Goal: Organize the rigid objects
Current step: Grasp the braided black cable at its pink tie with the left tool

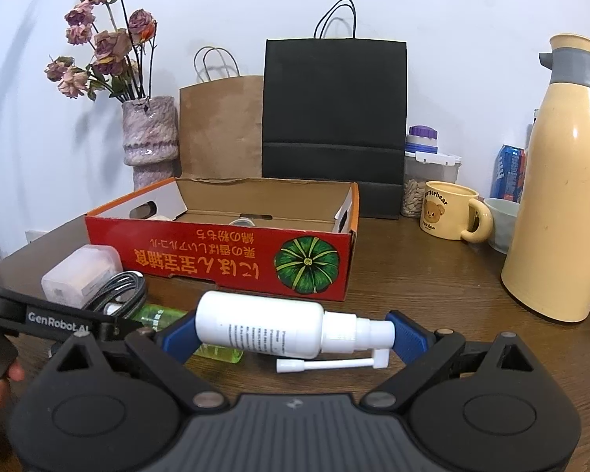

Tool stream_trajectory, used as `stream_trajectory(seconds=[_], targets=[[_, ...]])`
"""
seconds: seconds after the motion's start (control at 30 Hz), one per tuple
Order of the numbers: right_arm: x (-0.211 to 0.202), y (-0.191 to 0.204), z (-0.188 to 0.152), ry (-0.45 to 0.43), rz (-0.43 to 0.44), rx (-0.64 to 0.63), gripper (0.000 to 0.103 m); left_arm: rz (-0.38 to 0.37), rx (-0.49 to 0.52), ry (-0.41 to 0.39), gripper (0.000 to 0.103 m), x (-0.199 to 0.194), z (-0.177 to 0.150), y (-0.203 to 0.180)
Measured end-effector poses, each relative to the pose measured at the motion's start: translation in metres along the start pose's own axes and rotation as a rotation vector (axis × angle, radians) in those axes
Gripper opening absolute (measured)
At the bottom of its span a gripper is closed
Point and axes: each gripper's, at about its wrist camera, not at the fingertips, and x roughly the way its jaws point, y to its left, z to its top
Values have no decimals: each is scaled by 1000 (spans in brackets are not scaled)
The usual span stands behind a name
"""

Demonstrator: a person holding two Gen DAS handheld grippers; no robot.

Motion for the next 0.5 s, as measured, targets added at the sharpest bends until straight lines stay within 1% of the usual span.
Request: stream_trajectory(seconds=[0.03,0.13,0.17,0.5], targets=[[0,1,0,0,1,-1,98,-2,-2,-1,102,0,0,0],[0,3,-1,1,0,-7,98,-7,1,-10,91,-2,0,0],[0,4,-2,1,0,-10,98,2,5,-15,86,-3,-1,-1],[-4,11,-4,-16,-15,-36,98,18,43,-27,83,-6,-3,-5]])
